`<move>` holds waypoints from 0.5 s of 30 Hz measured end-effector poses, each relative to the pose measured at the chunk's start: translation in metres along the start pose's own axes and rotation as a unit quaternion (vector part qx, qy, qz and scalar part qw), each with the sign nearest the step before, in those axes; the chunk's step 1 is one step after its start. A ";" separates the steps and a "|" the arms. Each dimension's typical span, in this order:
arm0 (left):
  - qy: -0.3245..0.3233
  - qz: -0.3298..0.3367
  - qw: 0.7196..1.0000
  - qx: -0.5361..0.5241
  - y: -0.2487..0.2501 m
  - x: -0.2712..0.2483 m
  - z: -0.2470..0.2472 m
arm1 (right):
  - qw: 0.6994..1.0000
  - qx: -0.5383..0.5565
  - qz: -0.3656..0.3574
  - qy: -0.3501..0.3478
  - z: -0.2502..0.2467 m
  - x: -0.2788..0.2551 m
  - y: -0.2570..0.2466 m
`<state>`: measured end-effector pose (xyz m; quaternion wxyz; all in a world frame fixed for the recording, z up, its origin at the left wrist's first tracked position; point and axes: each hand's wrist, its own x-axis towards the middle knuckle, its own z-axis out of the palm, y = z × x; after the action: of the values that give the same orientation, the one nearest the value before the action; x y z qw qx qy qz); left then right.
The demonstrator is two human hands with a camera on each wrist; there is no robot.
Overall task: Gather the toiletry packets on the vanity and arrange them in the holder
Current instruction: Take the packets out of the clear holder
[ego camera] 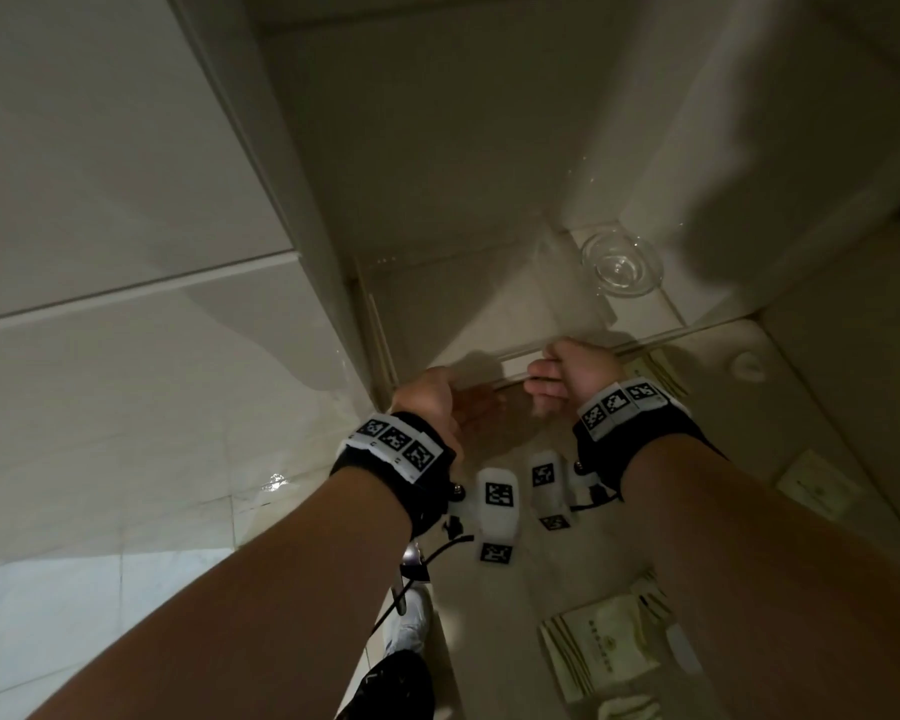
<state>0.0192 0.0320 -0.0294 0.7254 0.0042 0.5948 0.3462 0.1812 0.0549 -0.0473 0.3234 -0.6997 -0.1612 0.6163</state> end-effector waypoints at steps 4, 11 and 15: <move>0.014 0.007 1.000 0.004 0.001 0.001 0.002 | 1.000 0.021 -0.002 0.015 0.000 0.003 0.003; 0.019 -0.006 1.000 0.003 0.005 -0.004 0.002 | 0.999 0.016 -0.002 0.046 0.004 0.000 -0.004; 0.023 -0.020 1.000 0.000 0.010 -0.003 -0.005 | 0.999 0.005 0.002 0.047 0.004 0.002 -0.007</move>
<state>0.0097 0.0355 -0.0243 0.7182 -0.0155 0.6114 0.3318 0.1793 0.0618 -0.0446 0.3328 -0.7264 -0.1416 0.5844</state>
